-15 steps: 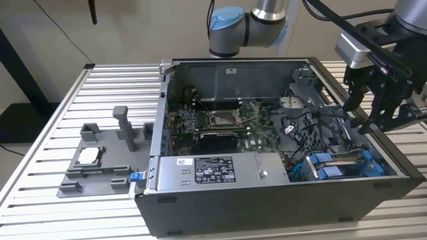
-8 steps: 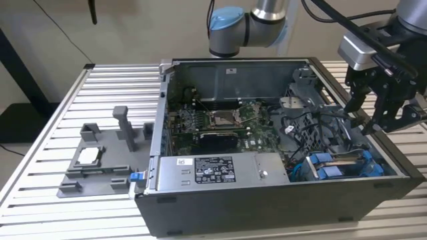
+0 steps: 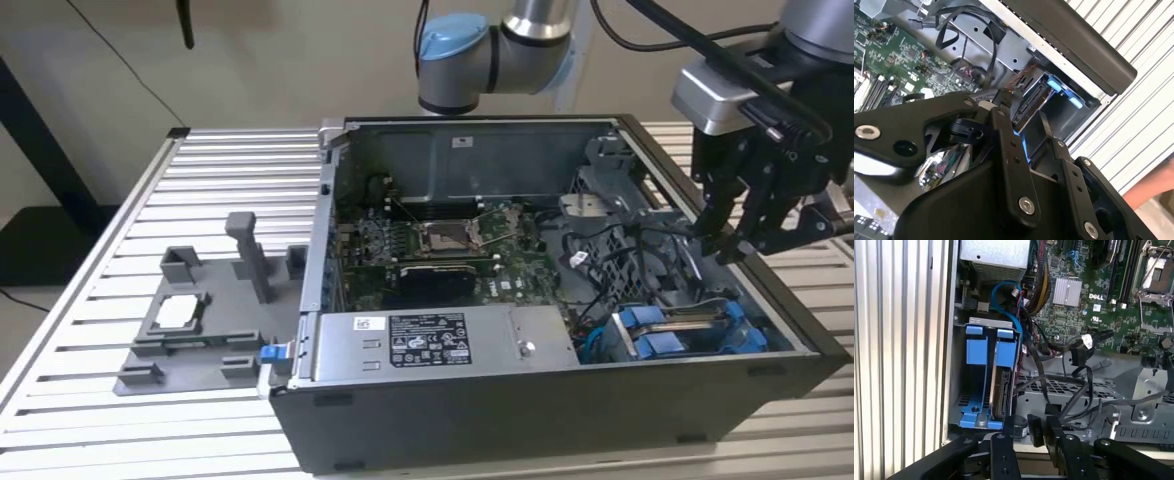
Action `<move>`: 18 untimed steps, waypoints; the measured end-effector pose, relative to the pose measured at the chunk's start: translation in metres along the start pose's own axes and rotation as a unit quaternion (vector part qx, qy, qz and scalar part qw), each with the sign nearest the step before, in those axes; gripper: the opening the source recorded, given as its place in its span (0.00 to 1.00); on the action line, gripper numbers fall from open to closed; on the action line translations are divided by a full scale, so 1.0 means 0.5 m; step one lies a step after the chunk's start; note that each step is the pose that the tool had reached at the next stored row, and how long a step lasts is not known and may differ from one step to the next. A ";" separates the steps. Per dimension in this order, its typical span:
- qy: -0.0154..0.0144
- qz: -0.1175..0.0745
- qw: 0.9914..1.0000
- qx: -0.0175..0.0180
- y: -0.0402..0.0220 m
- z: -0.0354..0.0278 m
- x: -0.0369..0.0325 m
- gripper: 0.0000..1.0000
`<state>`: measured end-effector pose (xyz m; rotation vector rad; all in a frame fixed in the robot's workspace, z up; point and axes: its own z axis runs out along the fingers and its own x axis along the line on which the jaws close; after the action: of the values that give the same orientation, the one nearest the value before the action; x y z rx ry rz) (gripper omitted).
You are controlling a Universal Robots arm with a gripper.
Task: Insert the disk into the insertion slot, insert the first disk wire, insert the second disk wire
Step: 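Insert the first disk wire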
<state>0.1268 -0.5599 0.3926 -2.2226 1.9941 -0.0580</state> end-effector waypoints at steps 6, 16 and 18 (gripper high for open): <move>0.015 -0.005 1.000 -0.001 -0.001 0.001 -0.014 0.29; 0.028 -0.007 1.000 -0.002 -0.002 0.002 -0.024 0.27; 0.028 -0.007 1.000 -0.002 -0.003 0.002 -0.024 0.21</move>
<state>0.1272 -0.5476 0.3925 -2.2620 2.0098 -0.1188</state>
